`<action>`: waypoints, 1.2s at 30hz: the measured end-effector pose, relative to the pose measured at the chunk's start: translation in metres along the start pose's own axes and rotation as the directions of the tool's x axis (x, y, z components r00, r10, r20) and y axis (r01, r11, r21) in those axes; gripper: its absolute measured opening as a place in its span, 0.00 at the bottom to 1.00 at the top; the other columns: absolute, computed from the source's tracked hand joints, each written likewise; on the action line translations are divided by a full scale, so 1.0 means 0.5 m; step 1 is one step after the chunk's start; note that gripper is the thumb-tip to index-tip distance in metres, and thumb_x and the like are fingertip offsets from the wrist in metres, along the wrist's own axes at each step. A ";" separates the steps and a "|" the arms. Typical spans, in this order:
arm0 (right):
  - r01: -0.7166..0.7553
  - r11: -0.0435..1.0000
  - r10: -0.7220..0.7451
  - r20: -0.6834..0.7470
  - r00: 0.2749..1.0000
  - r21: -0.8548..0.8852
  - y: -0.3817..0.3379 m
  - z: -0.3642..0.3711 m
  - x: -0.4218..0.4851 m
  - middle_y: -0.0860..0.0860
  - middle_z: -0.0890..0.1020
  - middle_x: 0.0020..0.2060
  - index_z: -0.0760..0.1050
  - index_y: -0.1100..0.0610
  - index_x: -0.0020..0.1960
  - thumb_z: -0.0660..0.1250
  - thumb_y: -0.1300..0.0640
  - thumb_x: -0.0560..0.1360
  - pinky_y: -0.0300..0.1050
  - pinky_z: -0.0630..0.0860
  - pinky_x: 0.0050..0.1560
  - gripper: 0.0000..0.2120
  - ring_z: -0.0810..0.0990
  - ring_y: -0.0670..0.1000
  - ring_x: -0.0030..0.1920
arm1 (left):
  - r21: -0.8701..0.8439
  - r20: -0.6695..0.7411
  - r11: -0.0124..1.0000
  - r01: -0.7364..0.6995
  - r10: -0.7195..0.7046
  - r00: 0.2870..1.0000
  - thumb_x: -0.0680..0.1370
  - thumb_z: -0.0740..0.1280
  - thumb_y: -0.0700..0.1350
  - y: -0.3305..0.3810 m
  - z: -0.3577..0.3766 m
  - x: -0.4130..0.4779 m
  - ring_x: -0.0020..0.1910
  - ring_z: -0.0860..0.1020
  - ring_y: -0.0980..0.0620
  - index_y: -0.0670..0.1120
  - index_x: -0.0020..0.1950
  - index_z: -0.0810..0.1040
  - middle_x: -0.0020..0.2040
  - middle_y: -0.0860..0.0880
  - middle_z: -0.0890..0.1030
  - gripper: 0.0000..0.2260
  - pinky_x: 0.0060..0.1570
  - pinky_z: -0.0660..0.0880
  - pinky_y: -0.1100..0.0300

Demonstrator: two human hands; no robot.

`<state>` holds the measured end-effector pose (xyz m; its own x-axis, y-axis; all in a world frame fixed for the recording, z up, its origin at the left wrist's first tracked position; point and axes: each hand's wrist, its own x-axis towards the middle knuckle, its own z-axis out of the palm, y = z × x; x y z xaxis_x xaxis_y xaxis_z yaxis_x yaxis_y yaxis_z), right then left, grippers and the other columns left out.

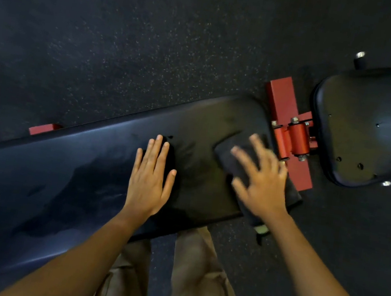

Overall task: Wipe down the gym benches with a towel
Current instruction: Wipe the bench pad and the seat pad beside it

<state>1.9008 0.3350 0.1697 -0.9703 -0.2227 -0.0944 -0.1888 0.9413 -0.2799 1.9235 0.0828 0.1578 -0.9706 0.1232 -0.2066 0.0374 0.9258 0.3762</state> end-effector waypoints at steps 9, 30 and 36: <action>0.277 0.959 -0.282 0.083 0.956 0.067 0.030 -0.004 -0.038 0.51 0.56 0.77 0.60 0.41 0.74 0.62 0.45 0.71 0.65 0.66 0.61 0.32 0.67 0.61 0.68 | -0.016 -0.065 0.994 0.108 -0.108 0.992 0.81 0.52 0.53 0.093 0.038 0.060 0.75 0.51 0.47 0.39 0.75 0.59 0.76 0.40 0.56 0.26 0.73 0.41 0.56; -0.593 0.686 0.579 0.177 0.796 0.421 0.068 -0.016 -0.050 0.54 0.57 0.76 0.57 0.47 0.77 0.51 0.31 0.73 0.62 0.67 0.66 0.36 0.62 0.60 0.72 | 0.102 -0.085 0.983 0.152 -0.144 0.986 0.80 0.52 0.52 0.109 0.054 0.066 0.75 0.52 0.43 0.38 0.74 0.59 0.76 0.38 0.57 0.26 0.73 0.45 0.50; -0.541 0.792 0.522 0.145 0.841 0.283 0.054 -0.009 0.202 0.52 0.57 0.76 0.56 0.40 0.76 0.50 0.36 0.79 0.63 0.65 0.65 0.26 0.64 0.63 0.70 | 0.113 -0.078 0.982 0.154 -0.146 0.986 0.80 0.51 0.52 0.110 0.055 0.067 0.75 0.53 0.43 0.38 0.74 0.59 0.75 0.38 0.57 0.26 0.73 0.45 0.50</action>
<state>1.7970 0.3393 0.1570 -0.8922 0.2673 -0.3639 0.4178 0.7944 -0.4408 1.8995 0.1475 0.1466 -0.9812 -0.0414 -0.1885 -0.0860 0.9681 0.2353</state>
